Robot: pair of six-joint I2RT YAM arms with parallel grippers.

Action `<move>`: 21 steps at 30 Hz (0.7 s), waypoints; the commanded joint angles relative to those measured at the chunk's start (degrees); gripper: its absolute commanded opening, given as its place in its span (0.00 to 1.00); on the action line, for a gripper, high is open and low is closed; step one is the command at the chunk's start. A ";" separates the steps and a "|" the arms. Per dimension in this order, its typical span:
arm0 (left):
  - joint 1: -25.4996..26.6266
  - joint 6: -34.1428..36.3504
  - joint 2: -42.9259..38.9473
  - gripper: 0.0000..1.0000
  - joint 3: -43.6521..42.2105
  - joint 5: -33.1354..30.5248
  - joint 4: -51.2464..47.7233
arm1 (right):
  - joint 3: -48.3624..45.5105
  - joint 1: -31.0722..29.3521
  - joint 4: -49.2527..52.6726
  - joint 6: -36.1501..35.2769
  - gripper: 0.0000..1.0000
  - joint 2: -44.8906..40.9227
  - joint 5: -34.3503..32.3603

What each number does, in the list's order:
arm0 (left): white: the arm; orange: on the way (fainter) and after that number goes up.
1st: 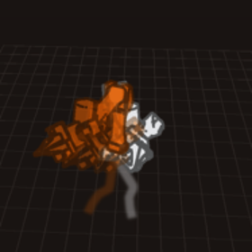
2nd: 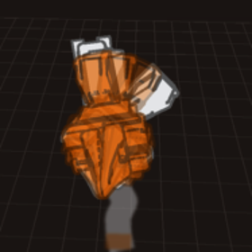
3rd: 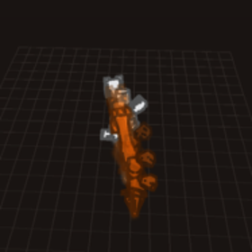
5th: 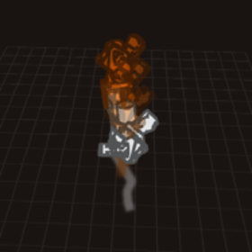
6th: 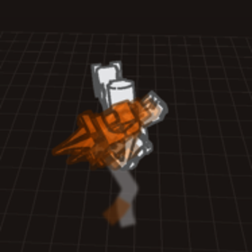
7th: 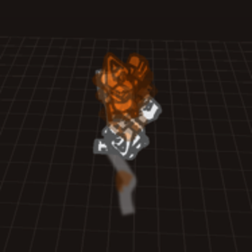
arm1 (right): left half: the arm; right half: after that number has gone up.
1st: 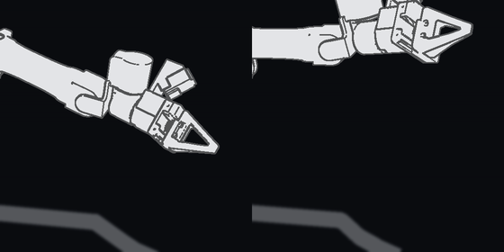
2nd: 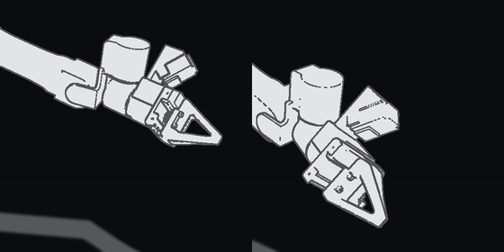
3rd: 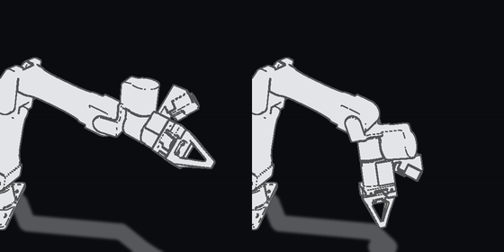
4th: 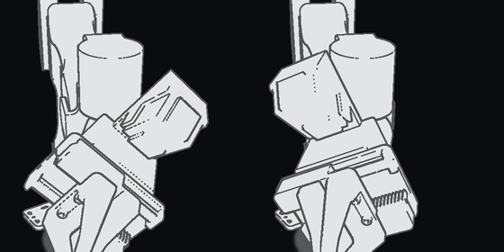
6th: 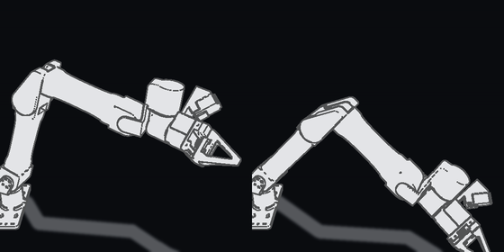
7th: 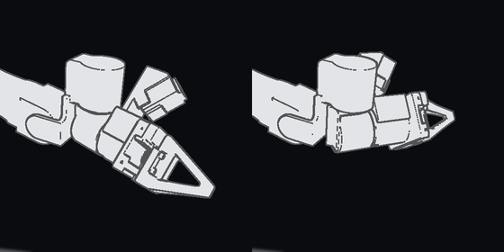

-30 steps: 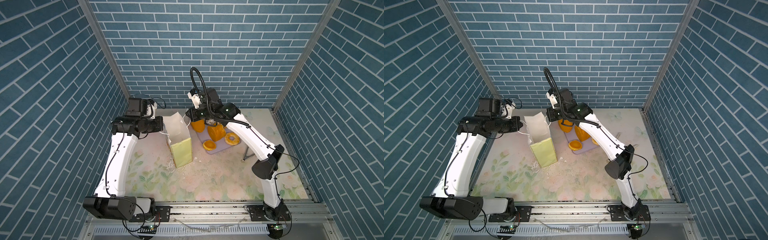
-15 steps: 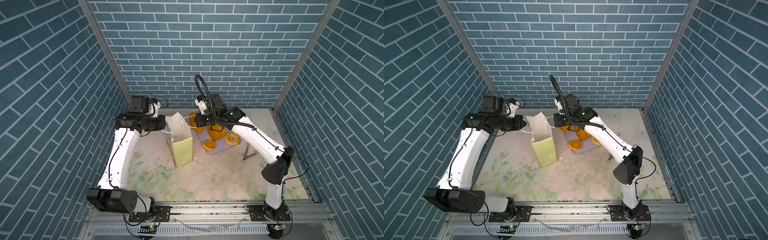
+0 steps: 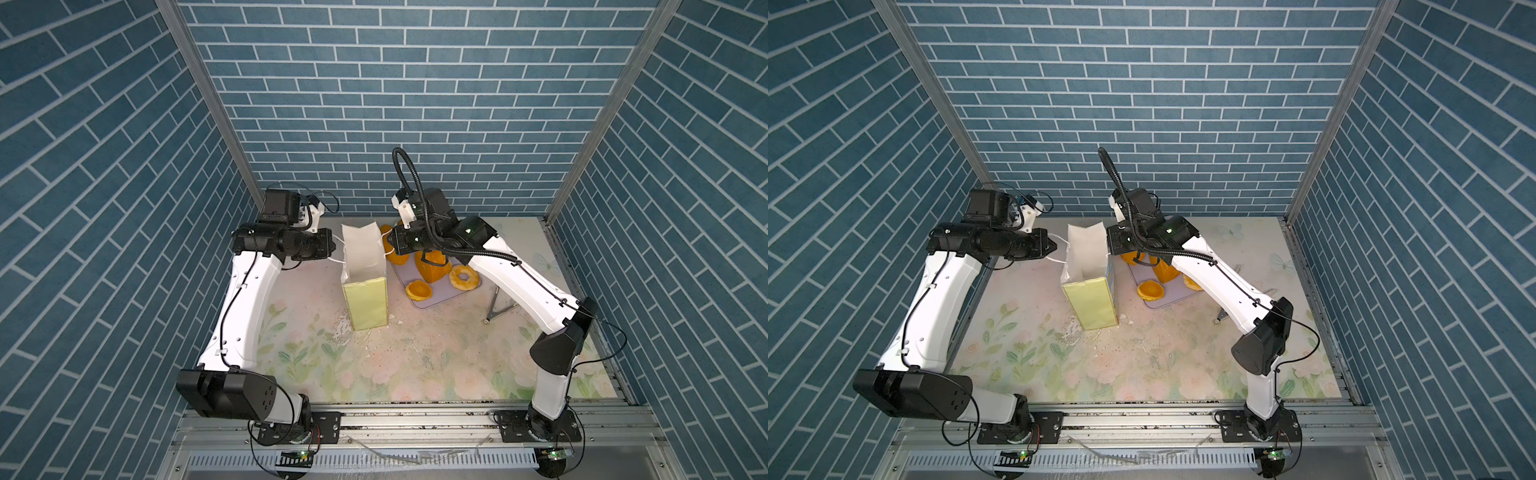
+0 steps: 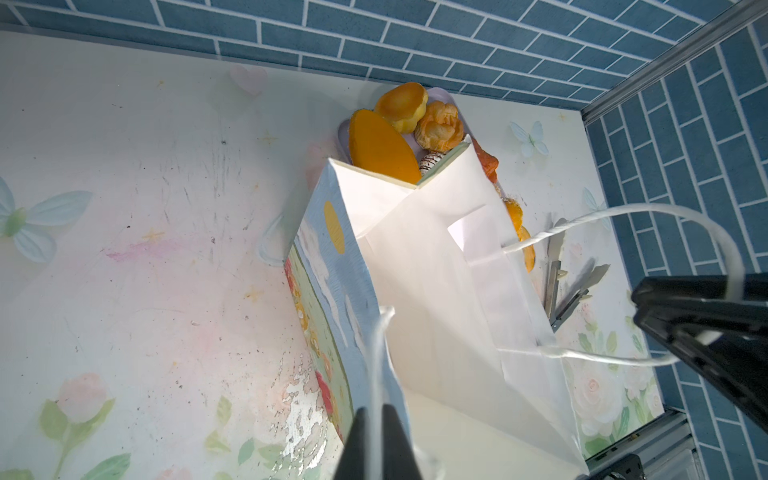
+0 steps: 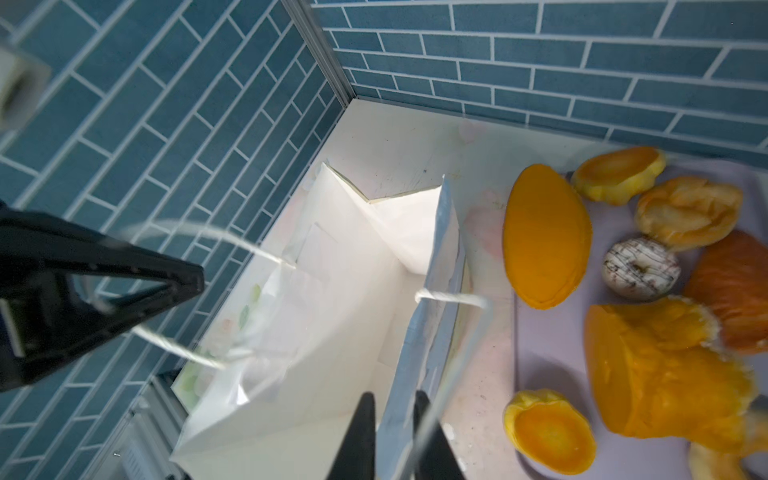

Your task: Place the fake bread into the paper bag

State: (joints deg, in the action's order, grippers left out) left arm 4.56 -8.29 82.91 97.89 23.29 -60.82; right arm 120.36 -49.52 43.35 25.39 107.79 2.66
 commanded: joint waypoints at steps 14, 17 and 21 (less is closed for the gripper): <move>0.19 -1.35 -6.16 0.78 1.72 -9.36 0.61 | -2.21 4.57 12.69 4.45 0.99 -10.67 -23.23; 0.02 -2.29 -8.35 0.81 0.78 -11.18 2.07 | -8.45 8.41 14.27 7.22 0.99 -16.27 -24.92; -1.53 -3.73 -10.12 0.84 0.86 -13.42 2.57 | -18.54 14.68 15.28 11.30 0.99 -23.42 -27.27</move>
State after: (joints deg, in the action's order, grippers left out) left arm 4.16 -10.55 74.00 99.07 12.99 -59.44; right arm 106.65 -37.98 54.15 30.61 87.88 -20.01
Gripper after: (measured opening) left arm 0.838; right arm 0.989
